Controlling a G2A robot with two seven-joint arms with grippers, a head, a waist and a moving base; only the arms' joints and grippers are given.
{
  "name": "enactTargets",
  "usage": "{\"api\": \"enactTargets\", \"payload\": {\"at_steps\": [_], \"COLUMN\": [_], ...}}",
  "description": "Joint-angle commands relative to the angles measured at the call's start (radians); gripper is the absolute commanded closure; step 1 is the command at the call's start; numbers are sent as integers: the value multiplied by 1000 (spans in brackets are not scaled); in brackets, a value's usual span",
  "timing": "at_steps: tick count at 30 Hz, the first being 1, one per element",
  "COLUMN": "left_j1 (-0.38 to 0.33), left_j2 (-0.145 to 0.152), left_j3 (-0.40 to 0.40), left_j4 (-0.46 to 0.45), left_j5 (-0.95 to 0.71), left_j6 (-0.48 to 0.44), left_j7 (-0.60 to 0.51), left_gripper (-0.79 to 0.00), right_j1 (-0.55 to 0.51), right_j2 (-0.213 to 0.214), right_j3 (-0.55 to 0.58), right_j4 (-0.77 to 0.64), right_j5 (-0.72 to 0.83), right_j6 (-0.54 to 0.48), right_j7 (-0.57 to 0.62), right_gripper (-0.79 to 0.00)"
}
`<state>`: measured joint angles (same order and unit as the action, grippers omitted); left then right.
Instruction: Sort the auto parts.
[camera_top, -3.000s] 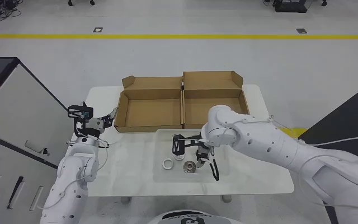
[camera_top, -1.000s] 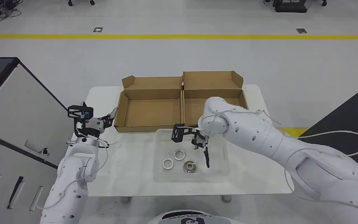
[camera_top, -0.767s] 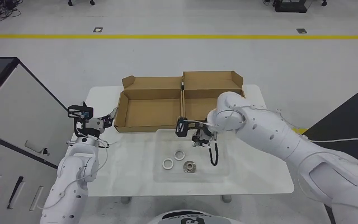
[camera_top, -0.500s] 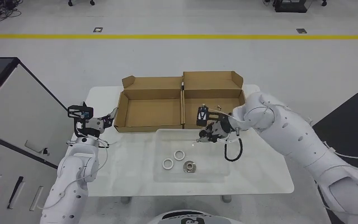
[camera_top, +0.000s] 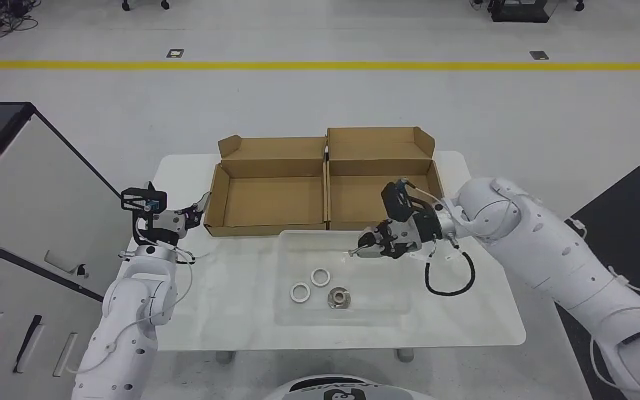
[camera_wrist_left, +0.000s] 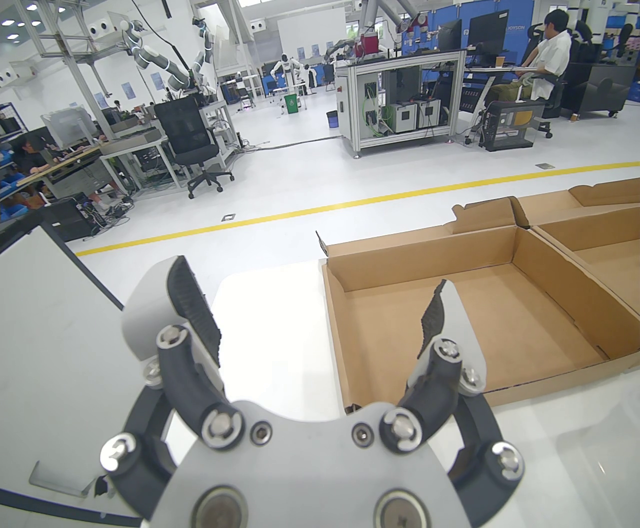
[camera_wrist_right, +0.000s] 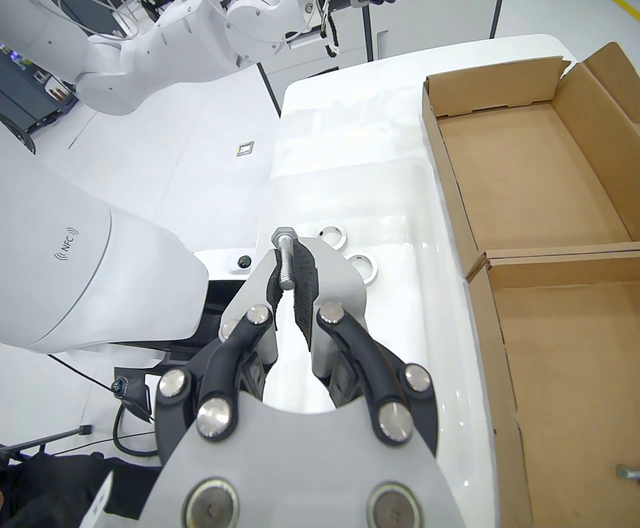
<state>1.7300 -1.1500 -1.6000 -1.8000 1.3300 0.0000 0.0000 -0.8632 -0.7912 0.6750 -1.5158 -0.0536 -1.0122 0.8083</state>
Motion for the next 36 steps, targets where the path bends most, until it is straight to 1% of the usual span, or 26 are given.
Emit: {"api": "enactTargets", "payload": {"at_steps": [1, 8, 10, 13, 18, 24, 29, 36], "left_j1": [0, 0, 0, 0, 0, 0, 0, 0], "left_j2": [0, 0, 0, 0, 0, 0, 0, 0], "left_j3": [0, 0, 0, 0, 0, 0, 0, 0], "left_j4": [0, 0, 0, 0, 0, 0, 0, 0], "left_j5": [0, 0, 0, 0, 0, 0, 0, 0], "left_j6": [0, 0, 0, 0, 0, 0, 0, 0], "left_j7": [0, 0, 0, 0, 0, 0, 0, 0], "left_gripper": [-785, -785, -785, -785, -785, -785, -785, -785], "right_j1": [0, 0, -13, -27, -51, -37, 17, 17], "right_j2": [0, 0, 1, 14, 43, 64, 67, 67], "right_j3": [0, 0, 14, 47, 111, 131, 116, 116], "right_j4": [0, 0, 13, 43, 25, -111, -211, -211], "right_j5": [-1, -1, 34, 139, 390, 577, 696, 696], "right_j6": [0, 0, 2, 0, 0, 0, 0, 0], "right_j7": [0, 0, -44, -67, 0, 0, 0, 0], "right_gripper": [0, 0, 0, 0, 0, 0, 0, 0]}}
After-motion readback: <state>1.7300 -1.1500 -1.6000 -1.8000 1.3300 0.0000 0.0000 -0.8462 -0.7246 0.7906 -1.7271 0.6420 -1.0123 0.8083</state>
